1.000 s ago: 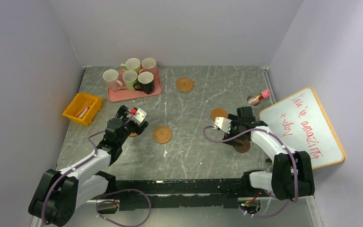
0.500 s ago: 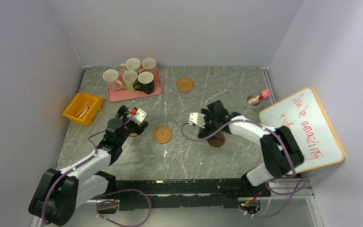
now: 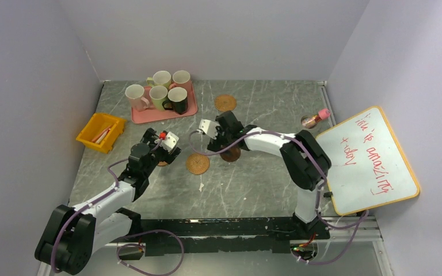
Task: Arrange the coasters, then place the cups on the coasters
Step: Move the coaster to the center of the board.
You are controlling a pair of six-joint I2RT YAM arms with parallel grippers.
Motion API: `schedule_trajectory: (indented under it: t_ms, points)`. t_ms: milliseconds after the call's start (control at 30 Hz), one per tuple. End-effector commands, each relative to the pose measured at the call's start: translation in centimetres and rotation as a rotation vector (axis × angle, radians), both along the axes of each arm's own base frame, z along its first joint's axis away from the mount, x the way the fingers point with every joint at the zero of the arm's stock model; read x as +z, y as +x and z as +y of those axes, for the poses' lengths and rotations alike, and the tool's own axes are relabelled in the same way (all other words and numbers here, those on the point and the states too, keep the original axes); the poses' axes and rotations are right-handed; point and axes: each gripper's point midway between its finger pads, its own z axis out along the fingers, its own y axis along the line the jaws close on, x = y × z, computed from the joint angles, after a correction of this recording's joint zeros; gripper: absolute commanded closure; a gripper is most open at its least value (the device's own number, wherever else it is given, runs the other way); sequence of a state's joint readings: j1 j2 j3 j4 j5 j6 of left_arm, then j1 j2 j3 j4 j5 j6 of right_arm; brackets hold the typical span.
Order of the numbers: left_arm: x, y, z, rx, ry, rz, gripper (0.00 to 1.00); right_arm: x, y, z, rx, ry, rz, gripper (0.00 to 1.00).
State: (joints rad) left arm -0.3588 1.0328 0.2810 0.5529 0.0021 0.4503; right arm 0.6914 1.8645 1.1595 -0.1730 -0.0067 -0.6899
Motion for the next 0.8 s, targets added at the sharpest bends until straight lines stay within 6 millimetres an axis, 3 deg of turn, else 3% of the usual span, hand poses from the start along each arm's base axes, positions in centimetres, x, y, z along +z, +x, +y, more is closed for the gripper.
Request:
schedule_trajectory:
  t_ms: [0, 133, 367, 567, 767]
  points:
    - [1.9, 0.9, -0.2, 0.003, -0.013, -0.048, 0.04, -1.2, 2.5, 1.9, -0.169, 0.014, -0.075, 0.0]
    - [1.6, 0.6, -0.6, -0.027, -0.006, -0.035, 0.04, 1.6, 3.8, 2.4, -0.235, 0.081, -0.144, 0.0]
    - [0.7, -0.9, -3.1, -0.203, 0.015, 0.001, 0.04, 11.4, 3.9, 1.4, -0.275, 0.368, -0.227, 0.0]
    - [-0.8, -2.1, -5.1, -0.328, 0.021, 0.062, 0.04, 15.1, 5.3, -2.7, -0.446, 0.5, -0.322, 0.0]
    - [-3.0, -2.2, -6.8, -0.318, 0.133, 0.123, 0.04, 15.8, 7.1, -8.0, -0.608, 0.542, -0.409, 0.02]
